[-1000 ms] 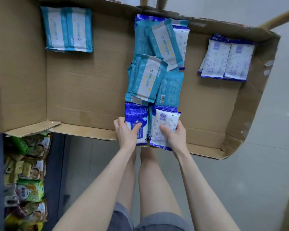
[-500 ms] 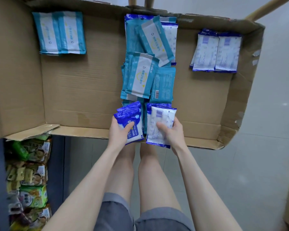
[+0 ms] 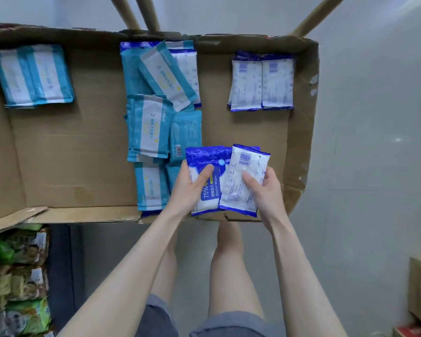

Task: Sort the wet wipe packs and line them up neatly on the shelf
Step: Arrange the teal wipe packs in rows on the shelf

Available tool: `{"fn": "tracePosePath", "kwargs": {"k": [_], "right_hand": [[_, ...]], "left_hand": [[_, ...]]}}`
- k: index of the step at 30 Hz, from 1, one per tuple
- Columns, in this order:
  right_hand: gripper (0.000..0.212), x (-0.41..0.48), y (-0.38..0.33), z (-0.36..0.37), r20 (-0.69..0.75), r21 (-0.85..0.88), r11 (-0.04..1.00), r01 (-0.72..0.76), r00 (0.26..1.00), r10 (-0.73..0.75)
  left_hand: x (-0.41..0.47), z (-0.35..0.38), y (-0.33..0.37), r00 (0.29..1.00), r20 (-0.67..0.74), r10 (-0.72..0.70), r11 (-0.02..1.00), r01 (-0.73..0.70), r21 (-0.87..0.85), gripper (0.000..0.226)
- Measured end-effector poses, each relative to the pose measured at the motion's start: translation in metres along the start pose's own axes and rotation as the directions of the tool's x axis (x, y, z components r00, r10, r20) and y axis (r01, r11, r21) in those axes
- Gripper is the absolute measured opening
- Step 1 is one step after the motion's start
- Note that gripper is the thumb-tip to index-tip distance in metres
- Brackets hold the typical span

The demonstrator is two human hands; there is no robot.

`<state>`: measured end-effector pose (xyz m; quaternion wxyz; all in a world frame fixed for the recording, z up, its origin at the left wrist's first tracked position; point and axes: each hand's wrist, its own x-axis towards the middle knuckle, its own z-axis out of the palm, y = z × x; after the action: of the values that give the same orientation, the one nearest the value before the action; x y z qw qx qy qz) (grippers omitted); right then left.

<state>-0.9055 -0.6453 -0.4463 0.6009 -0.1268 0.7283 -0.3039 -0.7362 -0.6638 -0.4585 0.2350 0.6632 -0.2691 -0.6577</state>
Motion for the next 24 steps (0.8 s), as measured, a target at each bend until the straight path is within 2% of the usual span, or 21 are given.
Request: {"fn": "tracePosePath", "kwargs": {"k": [6, 10, 13, 15, 18, 21, 24], "right_hand": [[0.032, 0.055, -0.038, -0.058, 0.035, -0.054, 0.999, -0.005, 0.999, 0.007], [0.032, 0.095, -0.057, -0.081, 0.045, -0.137, 0.99, 0.022, 0.999, -0.016], [0.031, 0.122, -0.063, -0.087, 0.046, -0.28, 0.955, 0.094, 0.995, -0.085], [0.031, 0.138, -0.063, -0.086, 0.057, -0.383, 0.915, 0.127, 0.992, -0.114], [0.036, 0.154, -0.062, -0.083, 0.07, -0.424, 0.895, 0.138, 0.99, -0.119], [0.044, 0.166, -0.059, -0.078, 0.058, -0.49, 0.859, 0.148, 0.989, -0.138], [0.054, 0.172, -0.052, -0.074, 0.058, -0.609, 0.775, 0.169, 0.984, -0.168]], "left_hand": [[0.035, 0.08, 0.024, 0.995, 0.024, -0.1, 0.995, 0.101, -0.013, 0.03], [0.061, 0.117, 0.034, 0.995, -0.066, -0.077, 0.997, 0.076, -0.018, 0.035], [0.084, 0.133, 0.033, 0.985, -0.15, -0.085, 0.996, 0.084, -0.01, 0.032], [0.099, 0.137, 0.032, 0.978, -0.182, -0.101, 0.995, 0.102, -0.003, 0.029], [0.117, 0.138, 0.029, 0.975, -0.197, -0.102, 0.995, 0.102, -0.008, 0.025], [0.131, 0.136, 0.019, 0.971, -0.226, -0.071, 0.985, 0.104, 0.138, 0.021], [0.137, 0.136, 0.008, 0.961, -0.27, -0.054, 0.934, 0.144, 0.327, 0.023]]}}
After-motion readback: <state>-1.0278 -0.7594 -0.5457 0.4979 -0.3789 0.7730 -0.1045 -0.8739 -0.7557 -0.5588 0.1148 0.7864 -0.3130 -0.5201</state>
